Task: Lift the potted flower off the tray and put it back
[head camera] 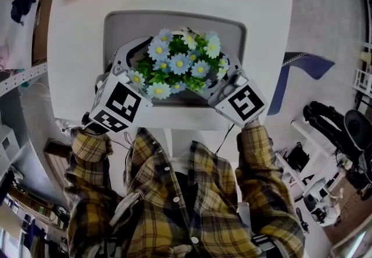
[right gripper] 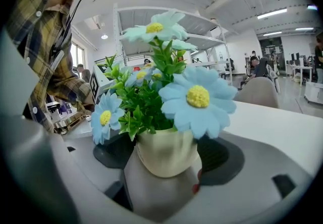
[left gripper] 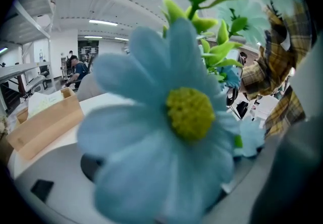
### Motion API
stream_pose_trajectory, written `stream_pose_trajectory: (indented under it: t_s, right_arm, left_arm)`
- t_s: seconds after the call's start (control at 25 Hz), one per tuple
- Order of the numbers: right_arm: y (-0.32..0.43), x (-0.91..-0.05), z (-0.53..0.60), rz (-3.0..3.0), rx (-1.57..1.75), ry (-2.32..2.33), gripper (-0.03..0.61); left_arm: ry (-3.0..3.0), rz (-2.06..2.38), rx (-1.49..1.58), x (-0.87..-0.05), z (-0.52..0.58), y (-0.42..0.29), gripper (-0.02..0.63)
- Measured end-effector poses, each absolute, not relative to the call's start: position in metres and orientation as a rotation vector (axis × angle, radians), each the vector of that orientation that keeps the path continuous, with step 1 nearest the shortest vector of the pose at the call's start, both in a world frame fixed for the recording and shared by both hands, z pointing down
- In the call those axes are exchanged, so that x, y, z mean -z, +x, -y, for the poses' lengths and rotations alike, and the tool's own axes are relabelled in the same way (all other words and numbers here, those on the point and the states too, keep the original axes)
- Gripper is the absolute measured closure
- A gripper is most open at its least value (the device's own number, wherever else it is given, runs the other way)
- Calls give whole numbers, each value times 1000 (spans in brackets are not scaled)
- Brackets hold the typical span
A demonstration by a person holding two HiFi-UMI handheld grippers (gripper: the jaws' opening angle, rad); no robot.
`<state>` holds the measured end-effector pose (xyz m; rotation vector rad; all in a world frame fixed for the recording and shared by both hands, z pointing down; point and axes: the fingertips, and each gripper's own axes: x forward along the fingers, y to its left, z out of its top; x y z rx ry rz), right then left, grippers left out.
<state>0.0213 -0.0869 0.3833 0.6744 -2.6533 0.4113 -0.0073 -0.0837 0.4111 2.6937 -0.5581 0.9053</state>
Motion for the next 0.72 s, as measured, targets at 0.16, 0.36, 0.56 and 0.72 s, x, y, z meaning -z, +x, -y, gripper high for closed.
stream_pose_trajectory:
  t_s: [0.16, 0.36, 0.56, 0.72]
  right_arm:
    - [19, -385, 89, 2654, -375, 672, 209]
    - [15, -387, 93, 2645, -339, 669, 209]
    - [19, -391, 93, 2635, -290, 674, 209]
    - [20, -391, 92, 2646, -281, 695, 209]
  left_arm:
    - [2720, 571, -909, -412, 86, -8, 199]
    - [2739, 583, -928, -414, 91, -12, 199]
    - [2767, 597, -953, -417, 91, -8, 199]
    - [2785, 608, -942, -417, 91, -7, 199]
